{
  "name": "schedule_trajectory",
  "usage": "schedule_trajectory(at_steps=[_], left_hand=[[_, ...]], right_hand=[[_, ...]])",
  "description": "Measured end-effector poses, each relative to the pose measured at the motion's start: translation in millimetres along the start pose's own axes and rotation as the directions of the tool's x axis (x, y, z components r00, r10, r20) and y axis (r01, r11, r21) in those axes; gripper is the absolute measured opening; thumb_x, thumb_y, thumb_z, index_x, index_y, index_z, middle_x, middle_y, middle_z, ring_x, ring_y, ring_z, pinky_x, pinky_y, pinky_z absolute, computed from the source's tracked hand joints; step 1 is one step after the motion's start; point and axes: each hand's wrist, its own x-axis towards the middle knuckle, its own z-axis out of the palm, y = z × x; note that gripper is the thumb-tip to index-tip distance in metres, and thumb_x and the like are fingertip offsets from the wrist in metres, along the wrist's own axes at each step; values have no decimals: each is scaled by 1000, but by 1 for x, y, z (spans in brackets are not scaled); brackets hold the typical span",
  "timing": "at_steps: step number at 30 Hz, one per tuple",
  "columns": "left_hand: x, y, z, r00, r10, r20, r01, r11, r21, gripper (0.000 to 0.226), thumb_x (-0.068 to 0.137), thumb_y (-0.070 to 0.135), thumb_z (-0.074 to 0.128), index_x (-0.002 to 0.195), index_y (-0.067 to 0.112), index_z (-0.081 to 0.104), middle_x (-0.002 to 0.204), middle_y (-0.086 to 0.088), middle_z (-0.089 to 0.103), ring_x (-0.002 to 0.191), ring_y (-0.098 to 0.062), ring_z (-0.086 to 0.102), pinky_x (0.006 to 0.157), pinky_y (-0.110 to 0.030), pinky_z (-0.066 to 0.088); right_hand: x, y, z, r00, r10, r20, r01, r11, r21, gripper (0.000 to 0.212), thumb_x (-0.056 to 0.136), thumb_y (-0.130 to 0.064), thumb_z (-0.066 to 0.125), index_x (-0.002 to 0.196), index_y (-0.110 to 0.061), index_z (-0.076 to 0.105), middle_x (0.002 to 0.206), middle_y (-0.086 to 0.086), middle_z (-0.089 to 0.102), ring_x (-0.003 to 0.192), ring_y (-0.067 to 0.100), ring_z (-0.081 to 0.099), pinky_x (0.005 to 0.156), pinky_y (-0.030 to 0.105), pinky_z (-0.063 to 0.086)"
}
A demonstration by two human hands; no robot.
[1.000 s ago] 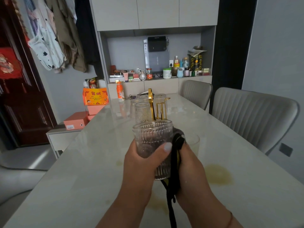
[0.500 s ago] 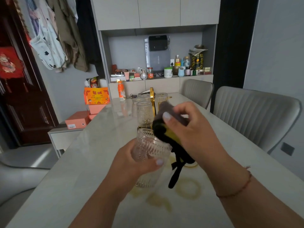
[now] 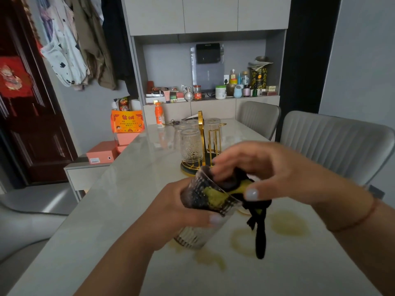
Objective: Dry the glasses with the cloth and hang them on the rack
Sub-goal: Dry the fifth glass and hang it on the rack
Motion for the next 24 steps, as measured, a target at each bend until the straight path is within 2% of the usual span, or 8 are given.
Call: schedule_trajectory(at_steps=[2,6,11,12,15,18,21,24], left_hand=[[-1,-1,-6,999,-28,24,30,996,-88,51,47,21,82,98,15,76,95,-10,76,87,-23,72,71,-28,54],[3,4,-1,991,-78,110,85,995,-55,55,50,21,82,102,6,73,102,-23,73,94,-41,70,82,-44,55],[13,5,11,959,-125,254,150,985,-82,49,53,20,77,99,2,70,94,-23,72,85,-39,69,77,-39,54],[14,6,10,956,-131,264,162,982,-99,47,54,19,76,97,4,70,91,-20,72,82,-35,69,74,-35,54],[19,7,7,954,-158,256,196,972,-131,41,55,21,77,95,13,74,91,-14,74,81,-28,71,71,-31,55],[20,5,-2,962,-198,186,231,957,-177,64,51,45,89,106,17,73,106,-15,74,96,-31,71,79,-35,54],[13,-5,-8,947,-294,134,322,883,-341,69,66,71,66,109,18,75,114,-16,72,102,-31,69,86,-41,52],[6,-13,-1,895,-415,164,442,770,-460,78,63,76,50,91,8,77,85,-24,70,69,-33,66,78,-43,51]], right_hand=[[-8,3,-6,998,-62,-21,58,984,-167,70,59,-66,74,116,-27,65,118,-7,68,115,12,61,105,41,44],[-2,0,12,966,5,257,146,812,-566,61,64,-55,79,118,-32,62,116,-19,67,111,-3,58,119,41,11],[4,-2,24,943,48,329,166,790,-590,55,72,-40,80,122,-31,58,123,-18,58,112,-6,42,98,-2,15],[4,0,23,948,64,310,128,818,-560,55,74,-35,79,124,-28,58,125,-14,56,113,-5,41,97,-2,22],[7,10,22,970,59,236,37,923,-382,45,77,-24,78,119,-19,63,123,-5,62,117,4,51,108,28,38],[3,22,21,985,-7,172,84,893,-442,39,80,-32,74,117,-26,63,124,-11,65,123,-21,36,118,20,-8],[0,23,18,985,-157,70,166,762,-625,37,81,-44,70,116,-35,63,117,-16,67,118,-17,45,116,21,-16],[2,24,22,970,-228,87,208,580,-788,38,80,-53,63,115,-39,63,108,-19,69,110,-4,59,118,41,-13]])
